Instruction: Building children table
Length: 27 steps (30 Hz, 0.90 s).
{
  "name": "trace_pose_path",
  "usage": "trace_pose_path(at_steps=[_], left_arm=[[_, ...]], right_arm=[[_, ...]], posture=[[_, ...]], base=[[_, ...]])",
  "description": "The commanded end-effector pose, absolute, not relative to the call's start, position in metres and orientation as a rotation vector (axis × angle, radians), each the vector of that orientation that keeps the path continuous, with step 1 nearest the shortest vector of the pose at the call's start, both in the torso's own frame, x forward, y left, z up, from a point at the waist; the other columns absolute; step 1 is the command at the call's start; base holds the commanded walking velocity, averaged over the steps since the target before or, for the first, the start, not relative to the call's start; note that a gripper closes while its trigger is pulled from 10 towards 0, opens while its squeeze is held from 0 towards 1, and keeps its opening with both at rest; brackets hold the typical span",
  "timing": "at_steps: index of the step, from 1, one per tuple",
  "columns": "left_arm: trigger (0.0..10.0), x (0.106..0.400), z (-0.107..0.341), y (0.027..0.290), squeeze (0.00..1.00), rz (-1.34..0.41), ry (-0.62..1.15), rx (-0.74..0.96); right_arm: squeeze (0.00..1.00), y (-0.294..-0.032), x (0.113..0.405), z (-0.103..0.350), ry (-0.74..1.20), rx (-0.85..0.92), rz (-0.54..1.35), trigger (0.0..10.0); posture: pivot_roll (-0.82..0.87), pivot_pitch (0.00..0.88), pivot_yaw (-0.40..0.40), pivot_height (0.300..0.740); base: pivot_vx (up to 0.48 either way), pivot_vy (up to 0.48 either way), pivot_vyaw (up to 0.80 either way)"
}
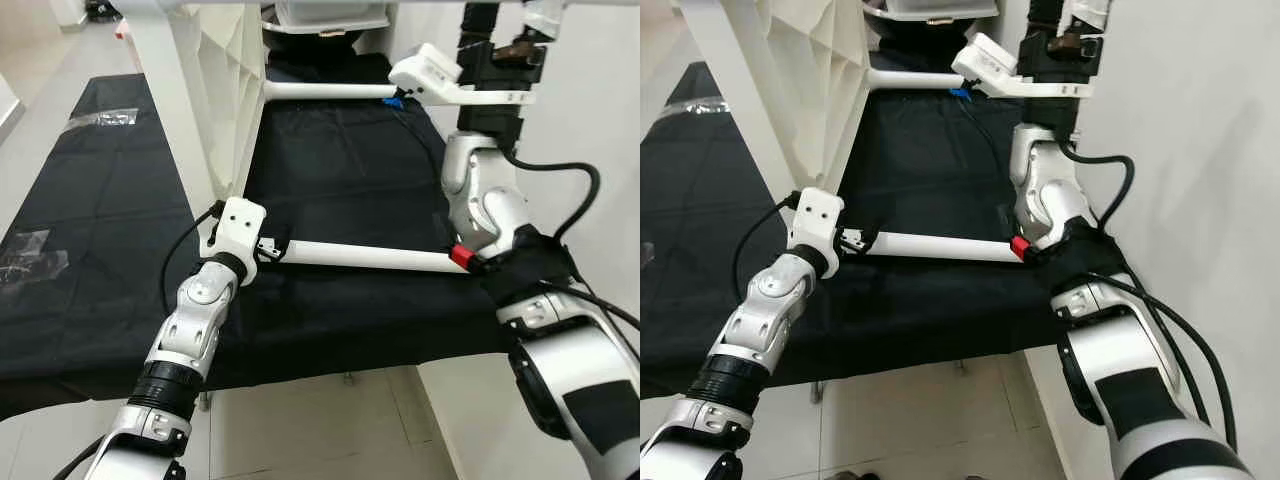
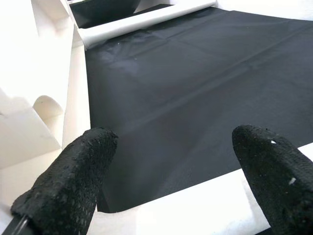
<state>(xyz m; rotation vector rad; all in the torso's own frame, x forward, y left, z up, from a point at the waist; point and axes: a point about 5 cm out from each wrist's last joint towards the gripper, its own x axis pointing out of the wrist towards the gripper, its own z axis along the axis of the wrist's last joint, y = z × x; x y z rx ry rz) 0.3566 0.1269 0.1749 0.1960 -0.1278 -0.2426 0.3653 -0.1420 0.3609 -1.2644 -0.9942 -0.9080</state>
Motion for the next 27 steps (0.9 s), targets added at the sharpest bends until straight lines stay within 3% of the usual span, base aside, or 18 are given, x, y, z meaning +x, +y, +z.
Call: trace_pose_path(at_steps=[1,5,6,11,16,20,23,27], left_arm=[[10.0,0.358,0.174,0.138,0.00,-0.199,-0.121,0.207],[10.0,0.359,0.174,0.137,0.00,-0.191,-0.124,0.199],[10.0,0.360,0.173,0.139,0.00,-0.174,-0.124,0.206],[10.0,0.364,0.170,0.151,0.00,-0.083,-0.107,0.206],[10.0,0.369,0.159,0.193,0.00,0.135,-0.041,0.212],[10.0,0.370,0.158,0.212,0.00,0.211,-0.028,0.229],[10.0,0.371,0.172,0.239,0.00,0.308,-0.056,0.303],[10.0,0.375,0.200,0.255,0.00,0.348,-0.127,0.343]], right_arm=[[0.00,-0.139,0.367,0.362,-1.001,-1.279,-0.904,10.0],[0.00,-0.136,0.368,0.366,-1.005,-1.258,-0.897,10.0],[0.00,-0.135,0.368,0.368,-1.015,-1.249,-0.895,0.0],[0.00,-0.134,0.368,0.369,-1.016,-1.226,-0.874,0.0],[0.00,-0.135,0.370,0.370,-1.016,-1.193,-0.865,0.0],[0.00,-0.136,0.371,0.371,-1.012,-1.189,-0.857,0.0],[0.00,-0.138,0.370,0.374,-1.017,-1.155,-0.851,0.0],[0.00,-0.140,0.371,0.378,-1.014,-1.126,-0.849,0.0]], posture=[[0.07,0.148,-0.048,0.740],[0.07,0.147,-0.045,0.740],[0.07,0.147,-0.044,0.740],[0.06,0.147,-0.043,0.740],[0.06,0.142,-0.042,0.740],[0.06,0.133,-0.035,0.740],[0.06,0.121,-0.033,0.740],[0.07,0.114,-0.033,0.740]], base=[[0.000,0.000,0.00],[0.000,0.000,0.00],[0.000,0.000,0.00],[0.000,0.000,0.00],[0.000,0.000,0.00],[0.000,0.000,0.00],[0.000,0.000,0.00],[0.000,0.000,0.00]])
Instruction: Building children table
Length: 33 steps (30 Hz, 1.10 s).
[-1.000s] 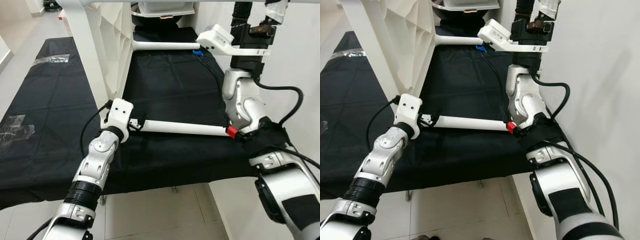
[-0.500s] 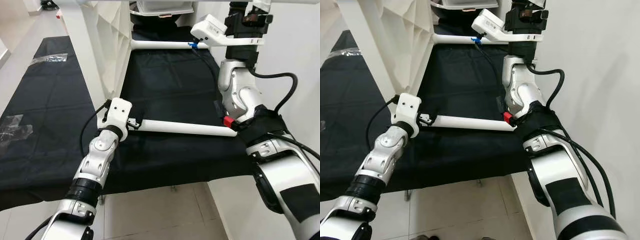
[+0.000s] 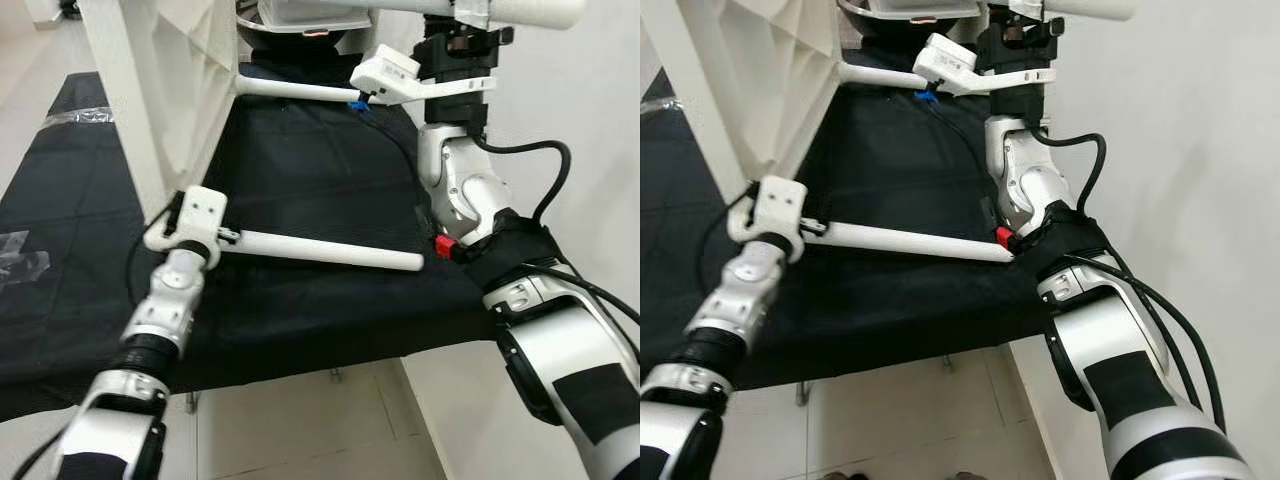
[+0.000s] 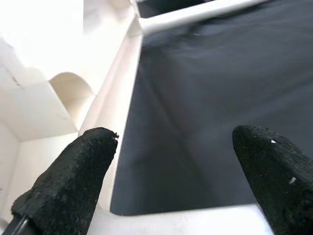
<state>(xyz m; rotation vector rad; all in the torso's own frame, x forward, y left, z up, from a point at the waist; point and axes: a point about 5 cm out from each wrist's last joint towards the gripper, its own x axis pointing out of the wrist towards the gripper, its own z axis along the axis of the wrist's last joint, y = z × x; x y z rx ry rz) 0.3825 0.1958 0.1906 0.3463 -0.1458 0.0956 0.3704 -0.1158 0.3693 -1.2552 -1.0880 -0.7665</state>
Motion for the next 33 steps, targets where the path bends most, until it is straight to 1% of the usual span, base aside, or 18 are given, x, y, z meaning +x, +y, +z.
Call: trace_pose_path(at_steps=[1,3,4,7,8,10,11,14,15,16,17,19,22,23,25,27,28,33], left_arm=[[10.0,0.377,0.216,0.263,0.00,0.370,-0.169,0.356],[10.0,0.379,0.257,0.278,0.00,0.424,-0.260,0.403],[10.0,0.379,0.257,0.278,0.00,0.424,-0.260,0.403],[10.0,0.381,0.290,0.286,0.00,0.437,-0.329,0.445],[10.0,0.381,0.290,0.286,0.00,0.437,-0.329,0.445],[10.0,0.381,0.327,0.286,0.00,0.431,-0.408,0.495],[10.0,0.381,0.327,0.286,0.00,0.431,-0.408,0.495],[10.0,0.378,0.366,0.285,0.00,0.428,-0.497,0.564],[10.0,0.378,0.366,0.285,0.00,0.428,-0.497,0.564],[10.0,0.376,0.380,0.284,0.00,0.436,-0.529,0.598],[10.0,0.374,0.393,0.282,0.00,0.429,-0.563,0.613],[10.0,0.373,0.401,0.281,0.00,0.423,-0.583,0.618],[10.0,0.369,0.427,0.270,0.00,0.418,-0.660,0.731],[10.0,0.369,0.427,0.270,0.00,0.418,-0.660,0.731],[10.0,0.367,0.448,0.259,0.00,0.400,-0.704,0.799],[10.0,0.363,0.466,0.250,0.00,0.386,-0.749,0.813],[10.0,0.363,0.466,0.250,0.00,0.386,-0.749,0.813],[10.0,0.350,0.504,0.236,0.00,0.409,-0.844,0.818]], right_arm=[[0.00,-0.140,0.371,0.380,-1.020,-1.117,-0.845,0.0],[0.00,-0.139,0.371,0.388,-1.040,-1.090,-0.846,0.0],[0.00,-0.139,0.371,0.388,-1.040,-1.090,-0.846,0.0],[0.00,-0.138,0.373,0.395,-1.032,-1.034,-0.829,0.0],[0.00,-0.138,0.373,0.395,-1.032,-1.034,-0.829,0.0],[0.00,-0.138,0.374,0.403,-1.030,-0.982,-0.814,0.0],[0.00,-0.138,0.374,0.403,-1.030,-0.982,-0.814,0.0],[0.00,-0.142,0.377,0.404,-0.990,-0.928,-0.791,0.0],[0.00,-0.142,0.377,0.404,-0.990,-0.928,-0.791,0.0],[0.00,-0.145,0.379,0.399,-0.951,-0.895,-0.777,0.0],[0.00,-0.148,0.383,0.394,-0.916,-0.893,-0.766,0.0],[0.00,-0.150,0.384,0.391,-0.895,-0.896,-0.759,0.0],[0.00,-0.163,0.388,0.381,-0.832,-0.846,-0.778,0.0],[0.00,-0.163,0.388,0.381,-0.832,-0.846,-0.778,0.0],[0.00,-0.171,0.388,0.377,-0.825,-0.838,-0.785,0.0],[0.00,-0.177,0.388,0.373,-0.810,-0.811,-0.787,0.0],[0.00,-0.177,0.388,0.373,-0.810,-0.811,-0.787,0.0],[0.00,-0.190,0.393,0.351,-0.685,-0.721,-0.768,0.0]], posture=[[0.08,0.113,-0.033,0.740],[0.08,0.104,-0.031,0.740],[0.08,0.104,-0.031,0.740],[0.09,0.093,-0.030,0.740],[0.09,0.093,-0.030,0.740],[0.11,0.081,-0.029,0.740],[0.11,0.081,-0.029,0.740],[0.12,0.070,-0.030,0.740],[0.12,0.070,-0.030,0.740],[0.12,0.064,-0.026,0.740],[0.13,0.057,-0.027,0.740],[0.13,0.057,-0.027,0.740],[0.15,0.047,-0.026,0.740],[0.15,0.047,-0.026,0.740],[0.16,0.041,-0.022,0.740],[0.16,0.035,-0.023,0.740],[0.16,0.035,-0.023,0.740],[0.17,0.025,-0.012,0.740]], base=[[0.000,0.000,0.00],[0.000,0.000,0.00],[0.000,0.000,0.00],[0.000,0.000,0.00],[0.000,0.000,0.00],[0.000,0.000,0.00],[0.000,0.000,0.00],[0.000,0.000,0.00],[0.000,0.000,0.00],[0.000,0.000,0.00],[0.000,0.000,0.00],[0.000,0.000,0.00],[0.000,0.000,0.00],[0.000,0.000,0.00],[0.000,0.000,0.00],[0.000,0.000,0.00],[0.000,0.000,0.00],[0.000,0.000,0.00]])
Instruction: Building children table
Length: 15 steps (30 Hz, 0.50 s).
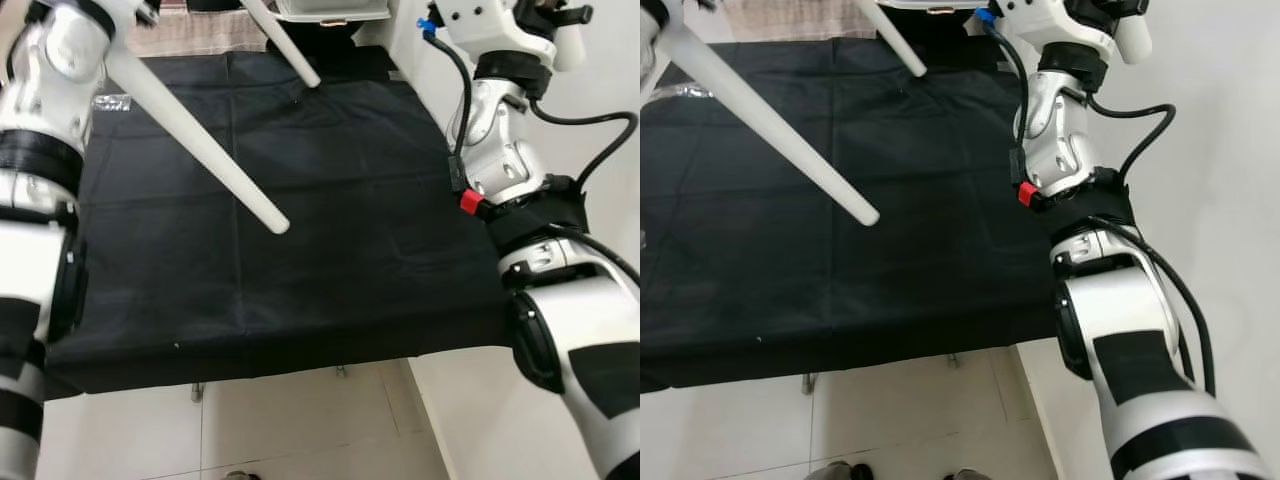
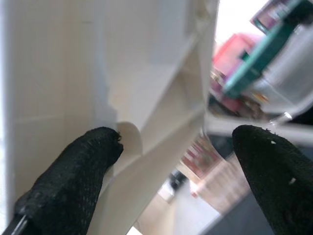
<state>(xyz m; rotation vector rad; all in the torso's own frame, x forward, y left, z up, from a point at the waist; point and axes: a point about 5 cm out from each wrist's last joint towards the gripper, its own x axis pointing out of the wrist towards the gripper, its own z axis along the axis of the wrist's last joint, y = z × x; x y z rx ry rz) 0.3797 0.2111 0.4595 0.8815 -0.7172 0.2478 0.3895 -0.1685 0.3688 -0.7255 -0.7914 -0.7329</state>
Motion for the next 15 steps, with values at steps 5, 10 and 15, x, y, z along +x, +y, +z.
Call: trace_pose_path(at_steps=[5,10,15], left_arm=[[10.0,0.345,0.520,0.226,0.00,0.410,-0.887,0.837],[10.0,0.352,0.515,0.211,0.00,0.327,-0.879,0.846],[10.0,0.381,0.467,0.192,0.00,0.087,-0.736,0.768]], right_arm=[[0.00,-0.192,0.397,0.331,-0.602,-0.665,-0.726,0.0],[0.00,-0.186,0.399,0.295,-0.479,-0.583,-0.661,0.0],[0.00,-0.175,0.397,0.259,-0.406,-0.564,-0.559,0.0]], posture=[[0.18,0.024,-0.012,0.740],[0.18,0.034,-0.003,0.740],[0.18,0.051,0.000,0.740]], base=[[0.000,0.000,0.00],[0.000,0.000,0.00],[0.000,0.000,0.00]])
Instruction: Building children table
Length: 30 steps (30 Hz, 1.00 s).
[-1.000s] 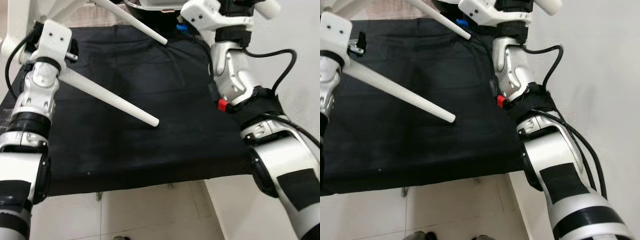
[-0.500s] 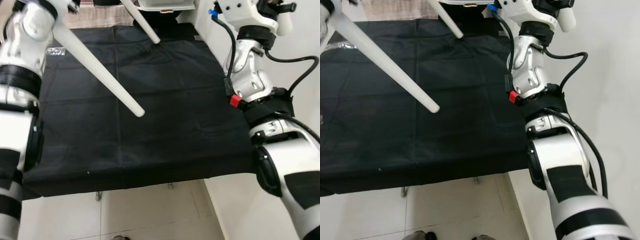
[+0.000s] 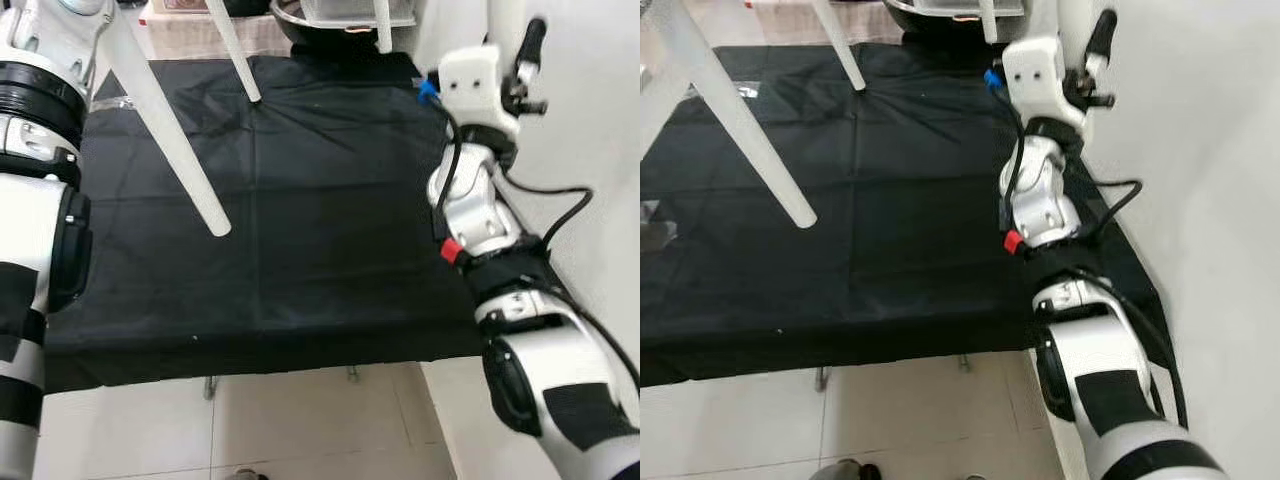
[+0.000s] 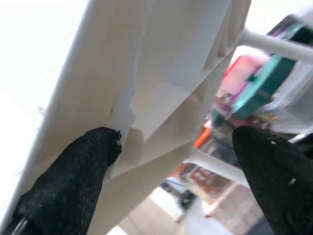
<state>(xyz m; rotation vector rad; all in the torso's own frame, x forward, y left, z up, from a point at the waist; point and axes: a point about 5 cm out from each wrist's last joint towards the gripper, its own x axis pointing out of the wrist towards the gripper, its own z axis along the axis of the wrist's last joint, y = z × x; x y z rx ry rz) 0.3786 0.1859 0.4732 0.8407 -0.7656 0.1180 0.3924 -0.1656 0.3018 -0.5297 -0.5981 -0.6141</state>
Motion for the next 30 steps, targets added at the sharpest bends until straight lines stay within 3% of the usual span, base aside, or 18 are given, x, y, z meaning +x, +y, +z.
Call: trace_pose_path(at_steps=[1,4,5,7,9,12,18,27,28,29,30], left_arm=[[10.0,0.381,0.467,0.192,0.00,0.087,-0.736,0.768],[10.0,0.406,0.385,0.163,0.00,-0.175,-0.562,0.679],[10.0,0.406,0.385,0.163,0.00,-0.175,-0.562,0.679],[10.0,0.410,0.323,0.141,0.00,-0.301,-0.464,0.609],[10.0,0.410,0.323,0.141,0.00,-0.301,-0.464,0.609],[10.0,0.399,0.261,0.118,0.00,-0.369,-0.374,0.506],[10.0,0.368,0.215,0.097,0.00,-0.422,-0.312,0.393],[10.0,0.322,0.181,0.096,0.00,-0.419,-0.235,0.302],[10.0,0.313,0.175,0.098,0.00,-0.418,-0.222,0.295],[10.0,0.305,0.171,0.099,0.00,-0.410,-0.200,0.279],[10.0,0.305,0.171,0.099,0.00,-0.410,-0.200,0.279]], right_arm=[[0.00,-0.175,0.397,0.259,-0.406,-0.564,-0.559,0.0],[0.00,-0.164,0.398,0.232,-0.310,-0.379,-0.395,0.0],[0.00,-0.164,0.398,0.232,-0.310,-0.379,-0.395,0.0],[0.00,-0.158,0.398,0.217,-0.242,-0.284,-0.338,0.0],[0.00,-0.158,0.398,0.217,-0.242,-0.284,-0.338,0.0],[0.00,-0.154,0.398,0.204,-0.159,-0.258,-0.302,0.0],[0.00,-0.152,0.402,0.189,-0.033,-0.181,-0.274,0.0],[0.00,-0.141,0.400,0.158,0.165,-0.053,-0.188,0.0],[0.00,-0.140,0.400,0.155,0.185,-0.045,-0.185,2.9],[0.04,-0.138,0.400,0.156,0.176,-0.031,-0.167,10.0],[0.04,-0.138,0.400,0.156,0.176,-0.031,-0.167,10.0]], posture=[[0.18,0.051,0.000,0.740],[0.17,0.073,0.007,0.740],[0.17,0.073,0.007,0.740],[0.16,0.079,0.002,0.740],[0.16,0.079,0.002,0.740],[0.15,0.100,-0.003,0.740],[0.14,0.119,-0.015,0.740],[0.15,0.129,-0.029,0.740],[0.15,0.131,-0.030,0.740],[0.15,0.129,-0.033,0.740],[0.15,0.129,-0.033,0.740]], base=[[0.000,0.000,0.00],[0.000,0.000,0.00],[0.000,0.000,0.00],[0.000,0.000,0.00],[0.000,0.000,0.00],[0.000,0.000,0.00],[0.000,0.000,0.00],[0.000,0.000,0.00],[0.000,0.000,0.00],[0.000,0.000,0.00],[0.000,0.000,0.00]])
